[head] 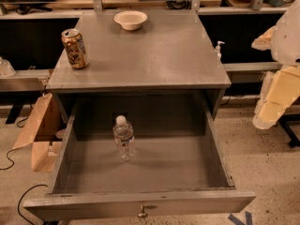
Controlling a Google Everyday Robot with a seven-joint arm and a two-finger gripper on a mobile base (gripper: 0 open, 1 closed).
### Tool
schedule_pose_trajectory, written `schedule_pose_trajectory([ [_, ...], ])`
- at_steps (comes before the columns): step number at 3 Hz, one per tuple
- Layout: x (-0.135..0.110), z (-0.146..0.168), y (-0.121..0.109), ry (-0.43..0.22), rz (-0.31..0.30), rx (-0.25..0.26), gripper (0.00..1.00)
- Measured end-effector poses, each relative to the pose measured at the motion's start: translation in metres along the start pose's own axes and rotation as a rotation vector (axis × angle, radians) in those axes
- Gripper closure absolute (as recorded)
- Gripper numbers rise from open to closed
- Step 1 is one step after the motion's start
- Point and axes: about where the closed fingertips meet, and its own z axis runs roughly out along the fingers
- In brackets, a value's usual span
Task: Pick water bottle from top drawer and place on counter
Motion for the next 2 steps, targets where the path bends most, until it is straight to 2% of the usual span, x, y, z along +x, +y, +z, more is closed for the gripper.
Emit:
schedule_pose_trajectory([
  [2, -0.0038, 0.0061, -0.0013, -0.026, -0.004, 0.001, 0.0],
])
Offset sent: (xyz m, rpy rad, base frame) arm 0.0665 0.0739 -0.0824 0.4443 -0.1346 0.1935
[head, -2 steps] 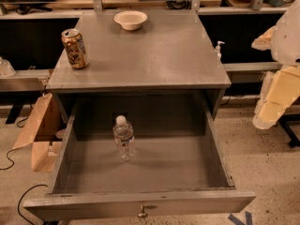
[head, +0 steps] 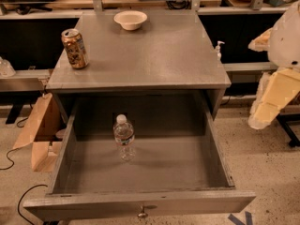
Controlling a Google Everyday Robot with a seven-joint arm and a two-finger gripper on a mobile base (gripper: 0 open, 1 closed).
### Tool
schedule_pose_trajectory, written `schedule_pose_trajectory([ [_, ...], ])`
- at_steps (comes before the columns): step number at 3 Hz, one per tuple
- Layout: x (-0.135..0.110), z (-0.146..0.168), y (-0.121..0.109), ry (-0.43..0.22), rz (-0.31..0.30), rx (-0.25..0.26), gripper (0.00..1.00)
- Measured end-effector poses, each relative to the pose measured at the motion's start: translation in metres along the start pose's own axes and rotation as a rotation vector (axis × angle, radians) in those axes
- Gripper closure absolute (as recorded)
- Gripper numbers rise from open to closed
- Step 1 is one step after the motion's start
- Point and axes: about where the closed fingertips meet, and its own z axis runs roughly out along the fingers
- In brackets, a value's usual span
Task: Pick water bottle from top drawer and place on counter
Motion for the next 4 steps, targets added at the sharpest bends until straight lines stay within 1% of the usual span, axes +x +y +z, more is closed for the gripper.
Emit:
schedule_pose_trajectory([
  [1, -0.024, 0.099, 0.017, -0.258, -0.059, -0.109, 0.0],
  [2, -0.072, 0.152, 0.016, -0.539, -0.105, -0.121, 0.0],
  [3, -0.123, 0.18, -0.001, -0.848, -0.095, -0.062, 0.0],
  [4, -0.153, 0.192, -0.003, -0.985, -0.133, -0.036, 0.0],
])
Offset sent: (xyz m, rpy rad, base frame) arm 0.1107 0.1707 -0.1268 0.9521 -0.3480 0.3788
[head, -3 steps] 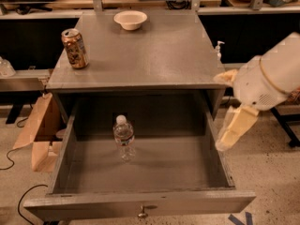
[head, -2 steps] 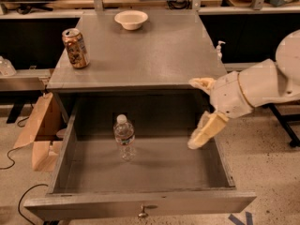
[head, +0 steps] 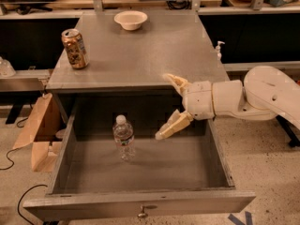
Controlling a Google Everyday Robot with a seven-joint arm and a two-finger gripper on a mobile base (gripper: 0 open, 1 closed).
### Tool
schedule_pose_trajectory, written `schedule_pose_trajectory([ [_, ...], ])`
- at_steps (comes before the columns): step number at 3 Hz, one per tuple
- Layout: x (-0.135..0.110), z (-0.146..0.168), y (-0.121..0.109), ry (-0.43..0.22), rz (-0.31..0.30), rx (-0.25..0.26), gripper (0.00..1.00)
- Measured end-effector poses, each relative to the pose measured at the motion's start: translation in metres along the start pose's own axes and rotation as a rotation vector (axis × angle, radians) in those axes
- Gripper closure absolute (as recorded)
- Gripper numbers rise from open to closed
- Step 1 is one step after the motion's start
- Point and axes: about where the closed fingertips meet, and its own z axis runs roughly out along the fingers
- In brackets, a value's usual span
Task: Pick water bottle from top drawer and place on counter
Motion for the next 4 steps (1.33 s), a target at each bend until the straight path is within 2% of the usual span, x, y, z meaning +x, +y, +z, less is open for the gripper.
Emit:
schedule_pose_trajectory([
  [1, 0.0, 0.0, 0.0, 0.0, 0.0, 0.0, 0.0],
  [2, 0.016, 0.032, 0.011, -0.02, 0.08, -0.028, 0.0],
  [3, 0.037, 0.079, 0.02, -0.087, 0.137, -0.064, 0.0],
  [4, 0.058, 0.107, 0.03, -0.129, 0.188, -0.096, 0.0],
])
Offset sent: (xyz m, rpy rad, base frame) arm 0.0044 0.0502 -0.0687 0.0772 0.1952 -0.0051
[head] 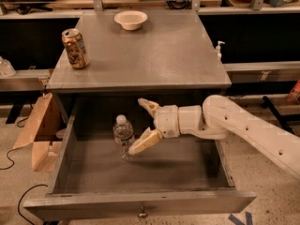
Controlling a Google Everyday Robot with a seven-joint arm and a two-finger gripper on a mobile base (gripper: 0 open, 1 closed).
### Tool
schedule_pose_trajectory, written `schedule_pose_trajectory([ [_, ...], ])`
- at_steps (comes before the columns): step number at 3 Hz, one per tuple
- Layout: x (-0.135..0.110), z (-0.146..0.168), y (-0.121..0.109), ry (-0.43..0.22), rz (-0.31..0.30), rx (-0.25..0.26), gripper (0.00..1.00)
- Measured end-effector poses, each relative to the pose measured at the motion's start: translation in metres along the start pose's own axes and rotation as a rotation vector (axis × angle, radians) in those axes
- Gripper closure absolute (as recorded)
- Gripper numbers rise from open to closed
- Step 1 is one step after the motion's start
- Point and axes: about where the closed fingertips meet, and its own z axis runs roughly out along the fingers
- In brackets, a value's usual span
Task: Pick water bottle from top drawer and place on counter
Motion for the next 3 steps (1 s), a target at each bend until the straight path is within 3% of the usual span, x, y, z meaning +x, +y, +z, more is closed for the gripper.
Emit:
schedule_pose_trajectory([
  [1, 0.024, 0.025, 0.006, -0.046, 0.045, -0.037, 0.0],
  [2, 0.038, 0.041, 0.021, -0.085, 0.092, -0.059, 0.13],
  [3, 0.02, 0.065, 0.05, -0.173, 0.113, -0.088, 0.44],
])
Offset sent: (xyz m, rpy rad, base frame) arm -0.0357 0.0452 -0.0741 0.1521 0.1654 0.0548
